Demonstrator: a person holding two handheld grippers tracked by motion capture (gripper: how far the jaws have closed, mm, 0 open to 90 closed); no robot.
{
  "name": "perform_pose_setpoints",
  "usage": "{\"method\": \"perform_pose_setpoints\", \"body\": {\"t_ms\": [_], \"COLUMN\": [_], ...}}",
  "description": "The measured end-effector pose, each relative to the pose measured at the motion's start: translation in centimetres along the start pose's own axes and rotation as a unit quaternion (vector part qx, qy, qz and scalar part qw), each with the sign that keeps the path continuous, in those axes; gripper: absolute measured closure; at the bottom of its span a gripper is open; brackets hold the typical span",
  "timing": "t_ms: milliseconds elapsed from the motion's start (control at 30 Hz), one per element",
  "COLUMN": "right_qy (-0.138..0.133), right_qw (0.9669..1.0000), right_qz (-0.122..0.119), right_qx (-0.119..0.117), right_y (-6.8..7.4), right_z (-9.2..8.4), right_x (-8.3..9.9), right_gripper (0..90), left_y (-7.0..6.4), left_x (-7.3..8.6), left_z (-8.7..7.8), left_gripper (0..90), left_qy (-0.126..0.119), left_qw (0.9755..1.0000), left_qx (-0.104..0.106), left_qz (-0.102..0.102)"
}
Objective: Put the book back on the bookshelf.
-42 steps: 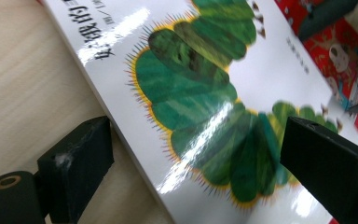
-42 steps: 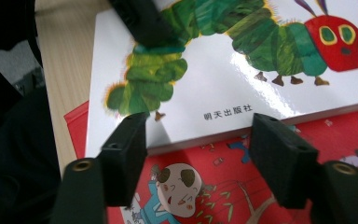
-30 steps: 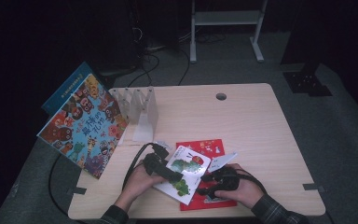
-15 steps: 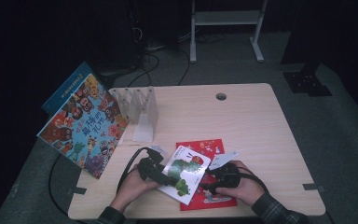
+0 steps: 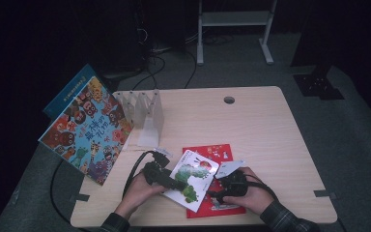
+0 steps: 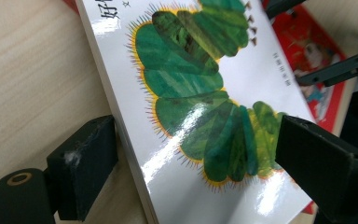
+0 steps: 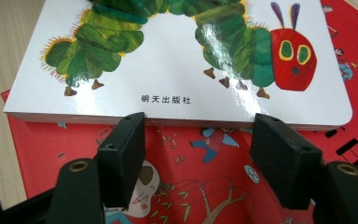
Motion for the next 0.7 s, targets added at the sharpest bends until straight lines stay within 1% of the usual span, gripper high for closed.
{"method": "perform_pose_setpoints", "body": {"t_ms": [67,100,133,167,200,233,267,300,367,467,567,600,667,700], "right_qy": [0.001,0.001,0.002,0.002,0.002,0.002,0.001,0.001,0.0,0.0,-0.001,-0.001,-0.001,-0.001], "right_qw": [1.0,1.0,1.0,1.0,1.0,1.0,1.0,1.0,1.0,1.0,0.9999,0.9999,0.9999,0.9999], "right_qz": [0.002,0.004,0.005,0.005,0.003,0.004,0.006,0.008,0.008,0.008,0.011,0.011,0.012,0.012], "right_qx": [0.002,0.003,0.004,0.004,0.003,0.003,0.003,0.001,0.0,0.0,0.0,0.0,0.001,0.001], "right_y": [0.0,0.0,0.0,0.0,-0.1,-0.1,-0.1,-0.2,-0.2,-0.2,-0.2,-0.2,-0.2,-0.2], "right_z": [-0.1,-0.1,-0.2,-0.2,-0.2,-0.2,-0.3,-0.3,-0.3,-0.4,-0.4,-0.4,-0.4,-0.4], "right_x": [0.1,0.1,0.1,0.1,0.1,0.2,0.2,0.2,0.2,0.2,0.2,0.2,0.2,0.2], "right_gripper": [34.2,34.2,34.1,34.1,34.2,34.2,34.2,34.1,34.1,34.1,34.0,34.0,34.0,34.0], "left_y": [-0.2,-0.2,-0.5,-0.5,-0.6,-0.9,-1.1,-1.4,-2.0,-2.4,-2.7,-2.7,-2.7,-2.7], "left_x": [-0.2,-0.2,-0.5,-0.5,-0.6,-0.9,-1.0,-1.2,-1.5,-1.8,-2.0,-2.0,-2.2,-2.2], "left_z": [-0.3,-0.3,-0.5,-0.5,-0.7,-1.0,-1.1,-1.2,-1.2,-1.3,-1.3,-1.3,-1.4,-1.4], "left_gripper": [11.9,11.9,11.9,11.8,11.9,13.0,13.6,13.7,13.7,14.8,15.7,16.7,21.1,23.0], "left_qy": [-0.011,-0.011,-0.017,-0.017,-0.022,-0.034,-0.041,-0.046,-0.046,-0.053,-0.053,-0.055,-0.058,-0.058], "left_qw": [0.9999,0.9999,0.9998,0.9998,0.9997,0.9991,0.9984,0.998,0.998,0.9971,0.9968,0.9967,0.9961,0.9961], "left_qx": [0.005,0.005,0.007,0.007,0.009,0.026,0.039,0.044,0.041,0.052,0.055,0.053,0.059,0.059], "left_qz": [-0.003,-0.003,0.002,0.002,0.004,0.003,0.001,0.003,0.016,0.021,0.026,0.028,0.028,0.028]}}
Point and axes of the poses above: each handheld gripper's, and its own axes: z roughly forward along the jaws, x roughly out of its underside, y roughly to its left, the point moved 2 cm from there along z, roughly forward along the jaws, and after that the axes turned 13 degrees about -y, right-handed, at the moved point
